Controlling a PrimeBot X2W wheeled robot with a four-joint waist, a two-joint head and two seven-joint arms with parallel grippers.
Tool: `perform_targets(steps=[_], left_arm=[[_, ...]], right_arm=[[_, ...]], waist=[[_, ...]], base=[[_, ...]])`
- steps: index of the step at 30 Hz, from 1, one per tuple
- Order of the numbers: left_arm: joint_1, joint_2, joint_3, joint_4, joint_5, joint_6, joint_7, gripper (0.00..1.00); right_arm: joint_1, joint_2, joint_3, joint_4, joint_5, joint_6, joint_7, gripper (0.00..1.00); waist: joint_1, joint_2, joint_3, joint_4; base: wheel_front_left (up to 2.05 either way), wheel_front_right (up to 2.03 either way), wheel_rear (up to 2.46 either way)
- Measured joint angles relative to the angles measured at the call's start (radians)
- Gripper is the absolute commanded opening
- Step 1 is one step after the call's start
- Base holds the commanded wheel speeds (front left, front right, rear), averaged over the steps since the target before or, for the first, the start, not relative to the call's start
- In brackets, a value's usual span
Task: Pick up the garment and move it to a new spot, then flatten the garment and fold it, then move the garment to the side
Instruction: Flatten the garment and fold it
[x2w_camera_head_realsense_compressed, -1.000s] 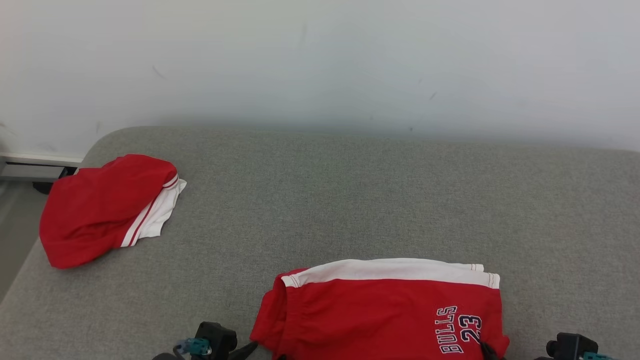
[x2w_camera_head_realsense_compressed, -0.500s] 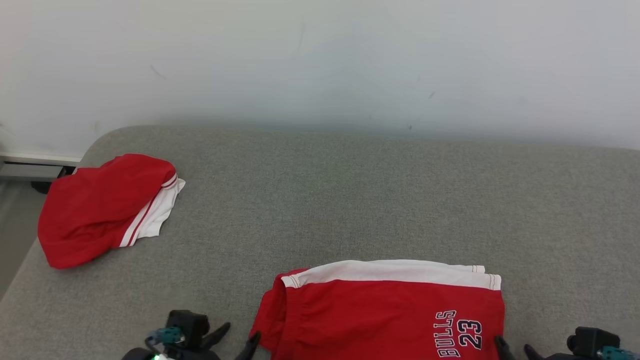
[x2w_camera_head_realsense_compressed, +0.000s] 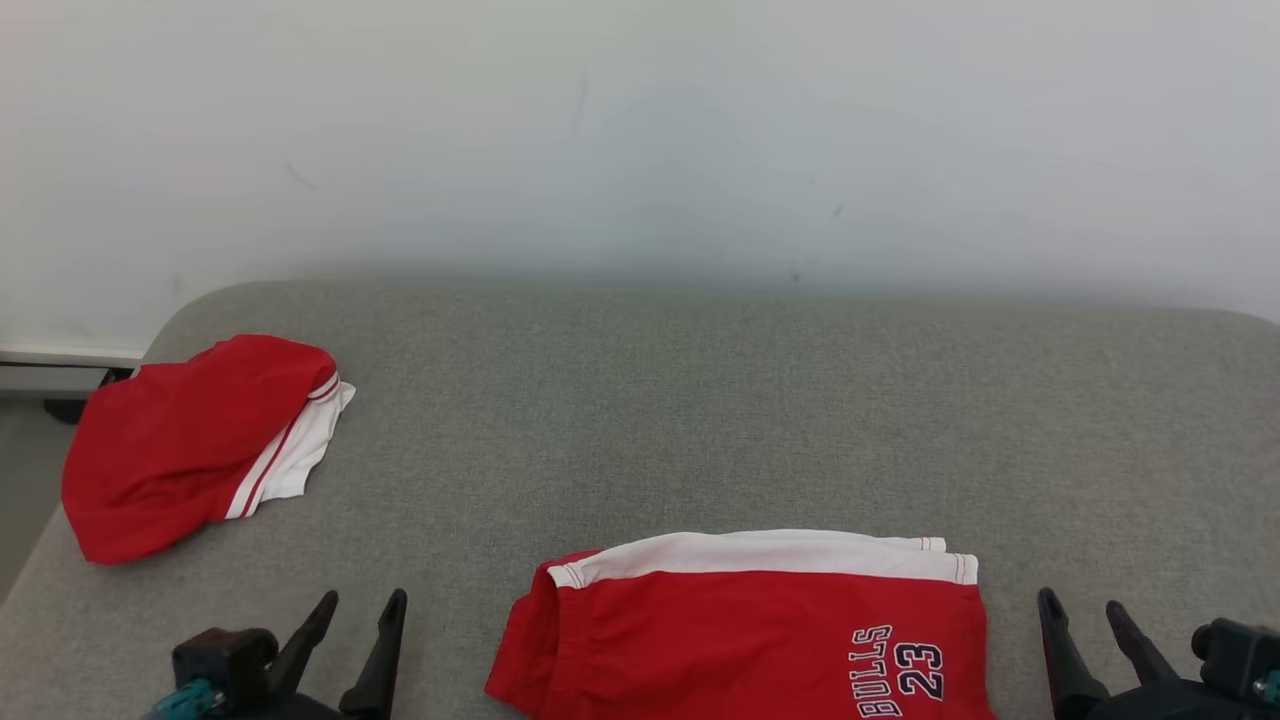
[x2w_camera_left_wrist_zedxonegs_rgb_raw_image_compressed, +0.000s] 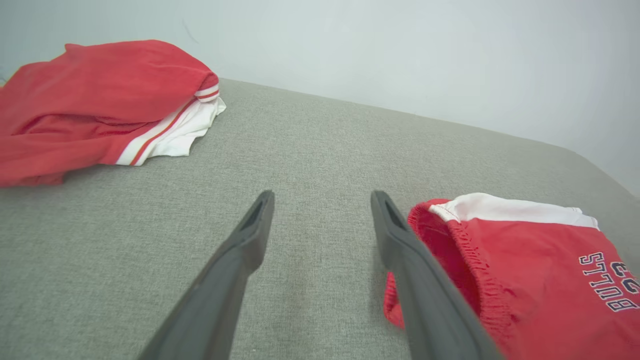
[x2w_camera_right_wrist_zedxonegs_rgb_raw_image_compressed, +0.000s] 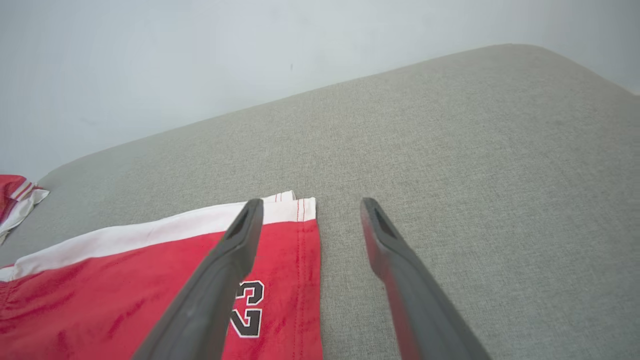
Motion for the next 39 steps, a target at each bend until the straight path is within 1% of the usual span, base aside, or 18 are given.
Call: perform_targets(steps=[7, 11, 13, 14, 19, 25, 28, 39], left_arm=[[0.063, -0.005, 0.12, -0.088, 0.006, 0.0, -0.006, 1.0], [0.112, -0.046, 0.19, -0.133, 0.026, 0.0, -0.006, 1.0], [0.141, -0.054, 0.221, -0.153, 0.034, 0.0, -0.006, 1.0], [0.158, -0.051, 0.232, -0.162, 0.041, 0.0, -0.006, 1.0], [0.22, -0.017, 0.22, -0.219, 0.082, 0.0, -0.006, 1.0], [0.235, 0.007, 0.211, -0.278, 0.126, 0.0, -0.006, 1.0], [0.258, 0.007, 0.213, -0.286, 0.132, 0.0, -0.005, 1.0], [0.277, 0.007, 0.243, -0.327, 0.16, 0.0, 0.027, 1.0]], right_arm=[[0.001, 0.007, 0.006, -0.016, 0.002, 0.053, -0.094, 1.0], [0.002, 0.009, 0.005, -0.022, 0.003, 0.079, -0.144, 1.0], [0.001, 0.009, 0.007, -0.022, 0.005, 0.097, -0.16, 1.0], [0.001, 0.009, 0.009, -0.023, 0.005, 0.104, -0.167, 1.0], [-0.002, 0.01, 0.026, -0.017, 0.005, 0.132, -0.195, 1.0], [-0.005, 0.011, 0.027, -0.012, 0.005, 0.14, -0.217, 1.0], [-0.013, 0.013, 0.032, -0.008, 0.005, 0.148, -0.225, 1.0], [-0.016, 0.021, 0.033, 0.016, 0.004, 0.148, -0.247, 1.0]], waist=[[0.0, 0.0, -0.019, -0.012], [0.0, 0.0, -0.029, -0.015], [0.0, 0.0, -0.034, -0.016], [-0.0001, 0.0, -0.036, -0.018], [-0.0001, 0.0, -0.042, -0.034], [0.0, 0.0, -0.041, -0.042], [-0.0001, 0.0, -0.04, -0.043], [-0.0001, 0.0, -0.034, -0.029]], base=[[0.0, 0.0, 0.0], [0.0, 0.0, 0.0], [0.0, 0.0, 0.0], [0.0, 0.0, 0.0], [0.0, 0.0, 0.0], [0.0, 0.0, 0.0], [0.0, 0.0, 0.0], [0.0, 0.0, 0.0]])
